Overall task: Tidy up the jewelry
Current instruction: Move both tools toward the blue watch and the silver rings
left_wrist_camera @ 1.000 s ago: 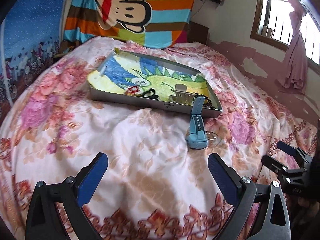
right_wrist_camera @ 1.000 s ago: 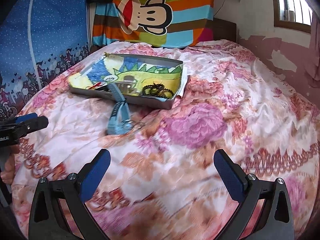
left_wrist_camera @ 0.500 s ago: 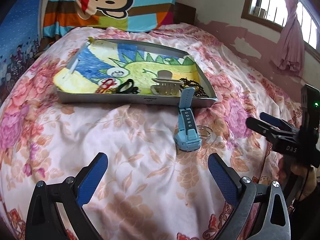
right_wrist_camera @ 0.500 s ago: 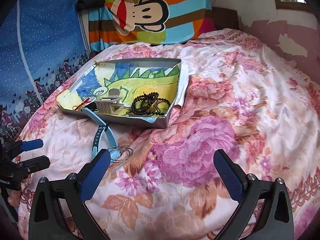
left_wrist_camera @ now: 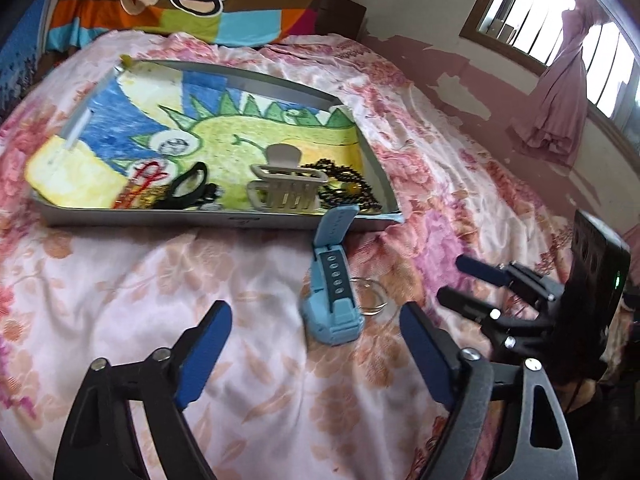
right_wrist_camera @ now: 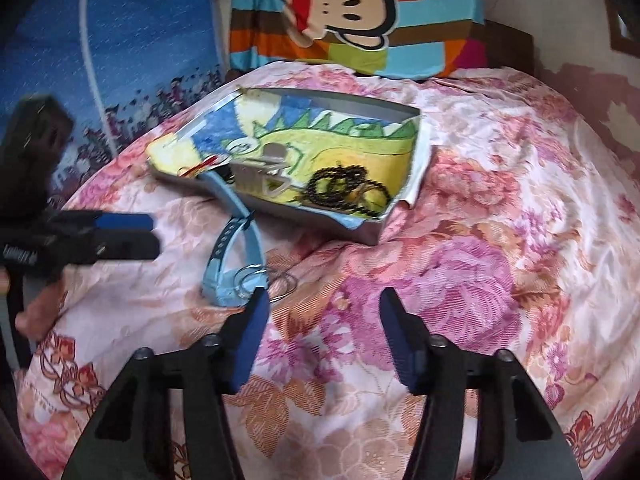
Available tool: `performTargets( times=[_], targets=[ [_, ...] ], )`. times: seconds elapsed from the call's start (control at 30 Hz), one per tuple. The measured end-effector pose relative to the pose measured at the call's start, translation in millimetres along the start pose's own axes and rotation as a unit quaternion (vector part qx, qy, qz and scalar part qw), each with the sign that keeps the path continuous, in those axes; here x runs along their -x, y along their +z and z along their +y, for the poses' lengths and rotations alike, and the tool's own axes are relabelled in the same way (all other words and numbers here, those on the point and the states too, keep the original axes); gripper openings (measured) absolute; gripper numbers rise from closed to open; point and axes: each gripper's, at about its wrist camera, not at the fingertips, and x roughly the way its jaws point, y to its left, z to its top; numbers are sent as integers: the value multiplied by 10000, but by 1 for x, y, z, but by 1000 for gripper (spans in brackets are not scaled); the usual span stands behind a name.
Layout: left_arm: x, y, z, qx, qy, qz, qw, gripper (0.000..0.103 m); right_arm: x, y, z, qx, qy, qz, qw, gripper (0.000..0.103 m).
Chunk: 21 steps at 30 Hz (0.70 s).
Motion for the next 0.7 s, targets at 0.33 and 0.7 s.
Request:
performTargets(
  times=[0.33,0.7],
  targets=[
    [-27,11,-1,250,-486,246,9982,62,-13,-3,24,604,224,269,9976,33],
    [-50,15,-3,224,-309,601,9975,29,-29,0,46,1173,-116,501,9918,33]
  ],
)
